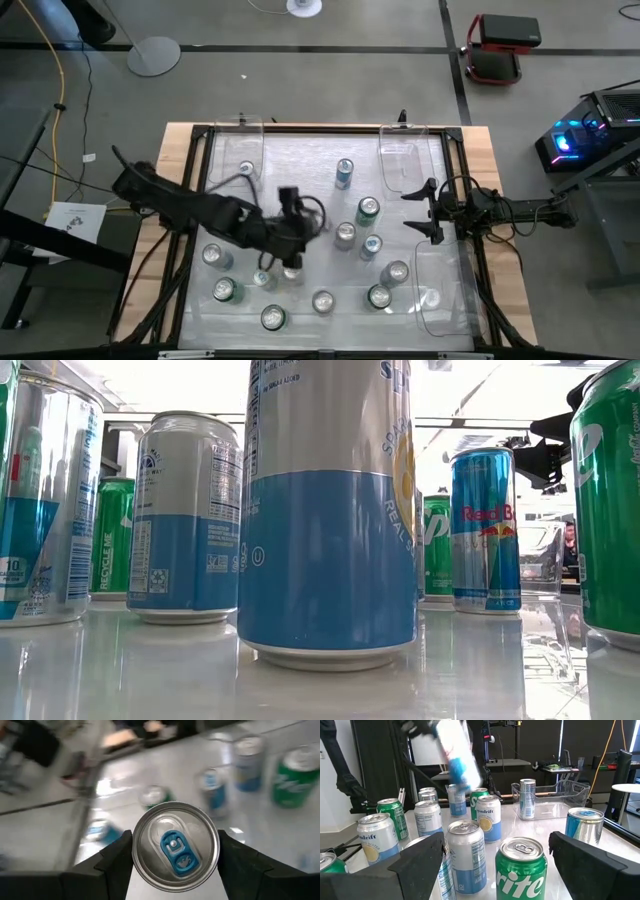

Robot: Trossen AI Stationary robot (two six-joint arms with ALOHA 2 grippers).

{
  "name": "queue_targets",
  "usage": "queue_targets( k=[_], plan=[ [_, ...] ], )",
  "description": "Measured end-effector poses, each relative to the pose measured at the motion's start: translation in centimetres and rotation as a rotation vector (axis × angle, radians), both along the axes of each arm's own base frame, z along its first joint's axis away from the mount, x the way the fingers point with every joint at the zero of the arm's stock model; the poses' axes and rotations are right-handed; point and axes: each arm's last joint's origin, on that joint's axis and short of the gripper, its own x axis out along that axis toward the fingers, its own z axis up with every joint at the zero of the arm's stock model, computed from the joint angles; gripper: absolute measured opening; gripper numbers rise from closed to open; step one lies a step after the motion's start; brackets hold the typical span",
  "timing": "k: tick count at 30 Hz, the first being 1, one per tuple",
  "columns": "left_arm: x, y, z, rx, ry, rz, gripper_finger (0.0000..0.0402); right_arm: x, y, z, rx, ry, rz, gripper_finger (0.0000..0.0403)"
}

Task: Sort soda cans
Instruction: Put the blue soda can into the top left transparent bin

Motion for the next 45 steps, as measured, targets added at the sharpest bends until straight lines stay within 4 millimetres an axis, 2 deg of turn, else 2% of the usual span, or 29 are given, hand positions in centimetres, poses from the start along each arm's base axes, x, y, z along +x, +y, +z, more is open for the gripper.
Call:
queue_targets(
  k=[4, 7, 14, 31, 38, 45],
  plan=[
    [-2.1, 1.4, 2.9, 0.083, 0.013, 0.074, 0.0228, 0.0, 0.0, 0.0, 0.000, 0.000, 0.000, 0.0350],
    [-4.2, 2.9, 4.3, 0.109, 0.037, 0.149, 0.0228, 0.0, 0.0, 0.0, 0.000, -0.001, 0.000, 0.0350],
    [-9.2, 6.1, 4.7, 0.058, 0.099, 0.378, 0.0228, 0.0, 0.0, 0.0, 0.000, 0.000, 0.000, 0.0350],
    [-18.3, 10.1, 0.3, -0.084, 0.045, 0.656, 0.0228, 0.0, 0.0, 0.0, 0.000, 0.000, 0.000, 0.0350],
    [-20.2, 11.7, -1.8, -0.108, 0.080, 0.749, 0.0227, 0.0, 0.0, 0.0, 0.000, 0.000, 0.000, 0.0350],
    [-19.8, 12.6, -3.9, -0.154, 0.113, 0.703, 0.0227, 0.0, 0.0, 0.0, 0.000, 0.000, 0.000, 0.0350]
  ],
)
